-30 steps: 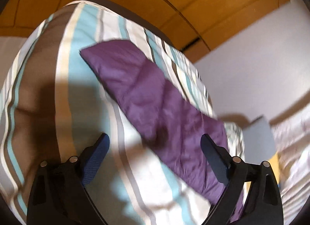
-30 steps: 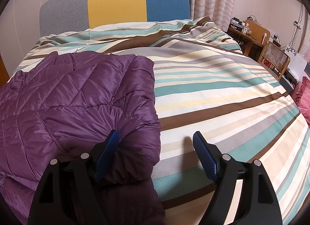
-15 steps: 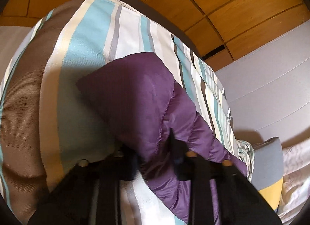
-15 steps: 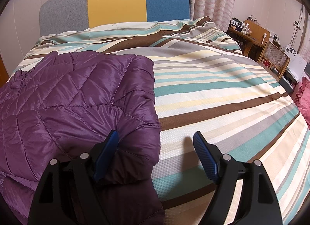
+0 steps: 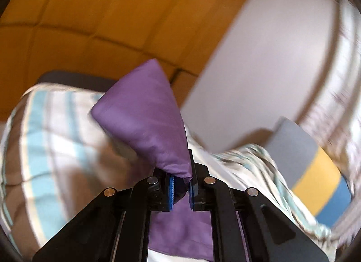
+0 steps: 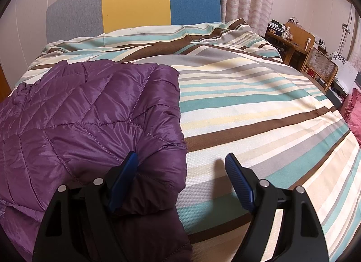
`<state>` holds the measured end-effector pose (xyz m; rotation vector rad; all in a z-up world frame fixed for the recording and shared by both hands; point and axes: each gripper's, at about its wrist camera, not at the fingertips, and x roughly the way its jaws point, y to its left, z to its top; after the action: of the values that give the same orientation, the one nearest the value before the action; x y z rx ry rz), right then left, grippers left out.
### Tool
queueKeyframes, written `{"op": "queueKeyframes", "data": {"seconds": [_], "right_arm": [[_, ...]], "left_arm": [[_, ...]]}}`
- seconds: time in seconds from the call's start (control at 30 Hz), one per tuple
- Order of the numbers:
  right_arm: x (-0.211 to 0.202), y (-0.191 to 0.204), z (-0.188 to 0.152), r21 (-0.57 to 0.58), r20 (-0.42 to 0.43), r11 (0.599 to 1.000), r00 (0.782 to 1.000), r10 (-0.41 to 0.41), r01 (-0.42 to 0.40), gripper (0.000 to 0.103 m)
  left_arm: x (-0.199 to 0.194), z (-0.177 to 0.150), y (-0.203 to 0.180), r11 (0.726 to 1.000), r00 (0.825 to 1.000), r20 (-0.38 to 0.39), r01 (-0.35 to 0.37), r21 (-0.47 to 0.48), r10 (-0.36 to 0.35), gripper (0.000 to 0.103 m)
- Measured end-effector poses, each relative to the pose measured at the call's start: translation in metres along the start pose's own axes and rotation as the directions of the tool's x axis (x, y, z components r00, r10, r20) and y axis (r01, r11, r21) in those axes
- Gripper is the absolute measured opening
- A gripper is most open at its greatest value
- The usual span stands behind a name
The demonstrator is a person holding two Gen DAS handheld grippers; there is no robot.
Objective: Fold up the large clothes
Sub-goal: 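Grasp the other sleeve with the left gripper and lift it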
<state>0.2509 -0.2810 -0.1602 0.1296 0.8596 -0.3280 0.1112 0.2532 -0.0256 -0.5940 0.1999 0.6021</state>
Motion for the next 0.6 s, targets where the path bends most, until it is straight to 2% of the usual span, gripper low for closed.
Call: {"op": "queueKeyframes", "data": {"seconds": [0.13,0.27,0.4,0.6], "right_arm": [[0.001,0.003,0.001,0.004,-0.001,1.0,1.0,0.001,-0.001,0.08],[0.001,0.003,0.001,0.004,-0.001,1.0,1.0,0.001,-0.001,0.08],[0.001,0.003,0.001,0.005,-0.001,1.0,1.0,0.001,-0.001,0.08],[0.001,0.003,0.001,0.007,-0.002,1.0,1.0,0.003,-0.003,0.081]], "left_arm": [[-0.006,-0.022,-0.051,0.988,0.994,-0.028,0.109,0.112,-0.106,0.009],[-0.014,-0.052,-0.106,0.949,0.976,-0.085,0.217,0.229,-0.202,0.009],[-0.021,-0.085,-0.146,0.908,0.957,-0.138,0.286,0.307,-0.255,0.009],[-0.021,-0.129,-0.187,0.86,0.931,-0.23,0.353,0.37,-0.283,0.009]]}}
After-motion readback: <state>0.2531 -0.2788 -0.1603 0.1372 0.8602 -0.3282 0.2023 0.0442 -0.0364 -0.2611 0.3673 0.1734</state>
